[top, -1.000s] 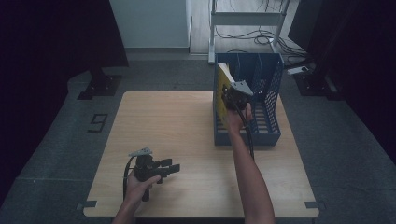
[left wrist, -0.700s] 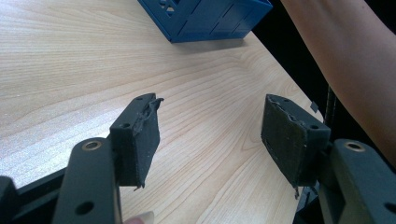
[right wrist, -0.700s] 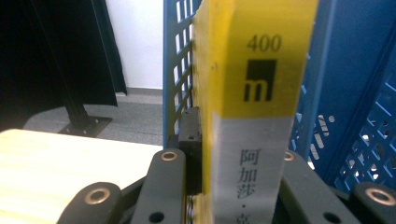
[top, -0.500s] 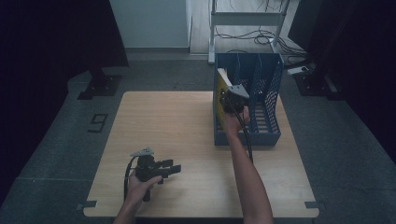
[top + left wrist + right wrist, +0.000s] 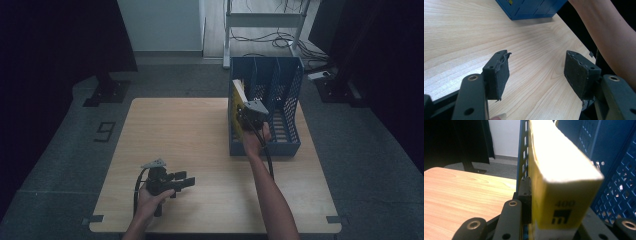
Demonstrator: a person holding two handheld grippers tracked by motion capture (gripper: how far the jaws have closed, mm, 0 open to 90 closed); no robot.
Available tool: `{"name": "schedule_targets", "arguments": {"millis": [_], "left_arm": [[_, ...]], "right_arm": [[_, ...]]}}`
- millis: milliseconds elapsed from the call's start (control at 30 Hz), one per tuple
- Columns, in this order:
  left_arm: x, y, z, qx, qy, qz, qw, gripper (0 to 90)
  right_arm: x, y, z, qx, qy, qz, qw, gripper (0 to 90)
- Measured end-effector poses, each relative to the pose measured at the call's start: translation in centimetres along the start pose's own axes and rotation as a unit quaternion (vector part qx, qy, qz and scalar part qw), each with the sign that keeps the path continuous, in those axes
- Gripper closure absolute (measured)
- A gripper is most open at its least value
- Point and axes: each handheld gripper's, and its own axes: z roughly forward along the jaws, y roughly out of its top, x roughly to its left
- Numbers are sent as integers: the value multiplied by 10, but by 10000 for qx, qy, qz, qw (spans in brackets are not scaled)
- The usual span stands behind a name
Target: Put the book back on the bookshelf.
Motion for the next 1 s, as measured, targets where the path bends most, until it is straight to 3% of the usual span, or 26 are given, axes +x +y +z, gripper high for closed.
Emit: {"name": "schedule_targets", "arguments": {"millis": [167,267,300,400,533,567,667,700,800,1000], "left_arm": [[0,0,0,12,18,4,10000,366],[1,0,-1,-14,16,-10,10000,365],[1,0,-1,-20,17,-14,10000,365],[0,0,-2,-35,6,-5,10000,365],[-1,0,-2,-32,-4,-11,10000,365],[0,0,-1,-29,-4,-12,10000,365],[-1,0,-1,-21,-6,1,10000,365],[0,0,-1,-14,-7,5,10000,365],[0,0,-1,-19,-9,-6,10000,365],[0,0,-1,11,-12,8,10000,365]], "right_arm": [[-2,1,-1,45,109,34,9999,703],[-2,3,-3,-45,158,4,9999,645],[-1,6,-6,-203,204,-55,9996,606],[0,14,-8,-169,237,-64,9996,589],[-1,21,-6,-26,265,-27,9996,594],[-1,24,-4,133,255,-22,9996,593],[0,25,-2,165,219,-54,9996,608],[-1,26,0,175,198,-40,9996,662],[-3,26,1,218,181,23,9996,710],[-3,29,0,369,114,-67,9992,742]]}}
